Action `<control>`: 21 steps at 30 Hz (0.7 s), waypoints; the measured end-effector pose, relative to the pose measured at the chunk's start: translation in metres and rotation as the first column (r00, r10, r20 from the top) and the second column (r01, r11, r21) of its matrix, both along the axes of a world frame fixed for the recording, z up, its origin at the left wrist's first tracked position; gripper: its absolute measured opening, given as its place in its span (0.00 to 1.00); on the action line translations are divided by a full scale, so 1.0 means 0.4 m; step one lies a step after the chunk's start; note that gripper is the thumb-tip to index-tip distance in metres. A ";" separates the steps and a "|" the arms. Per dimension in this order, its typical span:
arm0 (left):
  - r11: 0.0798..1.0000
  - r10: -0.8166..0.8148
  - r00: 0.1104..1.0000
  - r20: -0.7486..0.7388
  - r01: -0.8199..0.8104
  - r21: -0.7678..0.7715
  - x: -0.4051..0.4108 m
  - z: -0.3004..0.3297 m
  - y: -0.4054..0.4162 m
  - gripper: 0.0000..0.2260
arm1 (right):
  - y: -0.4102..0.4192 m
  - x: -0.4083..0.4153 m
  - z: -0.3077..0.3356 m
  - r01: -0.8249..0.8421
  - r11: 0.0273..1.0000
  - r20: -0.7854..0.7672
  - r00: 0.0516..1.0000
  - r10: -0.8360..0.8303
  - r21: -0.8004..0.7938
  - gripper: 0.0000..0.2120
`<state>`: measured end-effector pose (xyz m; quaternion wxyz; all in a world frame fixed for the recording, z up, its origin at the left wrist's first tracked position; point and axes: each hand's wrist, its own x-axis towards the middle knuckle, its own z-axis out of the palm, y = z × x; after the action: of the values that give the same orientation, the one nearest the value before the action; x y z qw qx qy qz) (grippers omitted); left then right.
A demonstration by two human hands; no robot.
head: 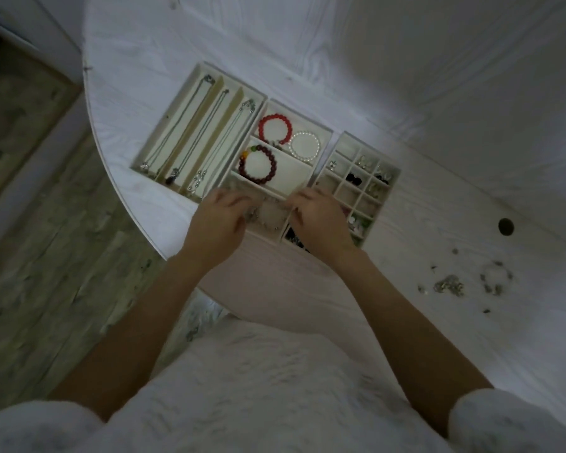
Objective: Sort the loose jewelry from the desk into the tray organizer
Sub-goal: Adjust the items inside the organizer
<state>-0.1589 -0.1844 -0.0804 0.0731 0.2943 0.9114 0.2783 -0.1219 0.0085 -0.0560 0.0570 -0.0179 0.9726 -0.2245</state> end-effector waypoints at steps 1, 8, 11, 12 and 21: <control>0.994 -0.078 0.994 -0.071 0.072 -0.086 0.002 -0.009 0.002 0.16 | -0.008 0.003 -0.019 -0.062 0.993 -0.055 0.996 0.068 0.103 0.11; 0.951 -0.242 0.951 -0.194 0.193 -0.241 0.030 -0.036 -0.011 0.14 | -0.028 0.019 -0.063 -0.165 0.941 -0.141 0.967 0.214 0.296 0.03; 0.965 -0.217 0.953 -0.210 0.177 -0.191 0.034 -0.037 -0.024 0.14 | -0.036 0.027 -0.057 -0.208 0.926 -0.098 0.963 0.250 0.314 0.03; 0.971 -0.196 0.958 -0.211 0.159 -0.181 0.035 -0.037 -0.023 0.14 | -0.038 0.027 -0.052 -0.210 0.927 -0.090 0.964 0.249 0.310 0.03; 0.964 -0.164 0.958 -0.235 0.106 -0.242 -0.018 -0.036 0.014 0.17 | -0.034 0.037 -0.041 -0.264 0.891 0.051 0.963 0.265 0.369 0.19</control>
<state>-0.1661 -0.1789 -0.0949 0.0083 0.3789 0.9167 0.1267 -0.1070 -0.0051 -0.0723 0.0891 -0.1390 0.9859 -0.0261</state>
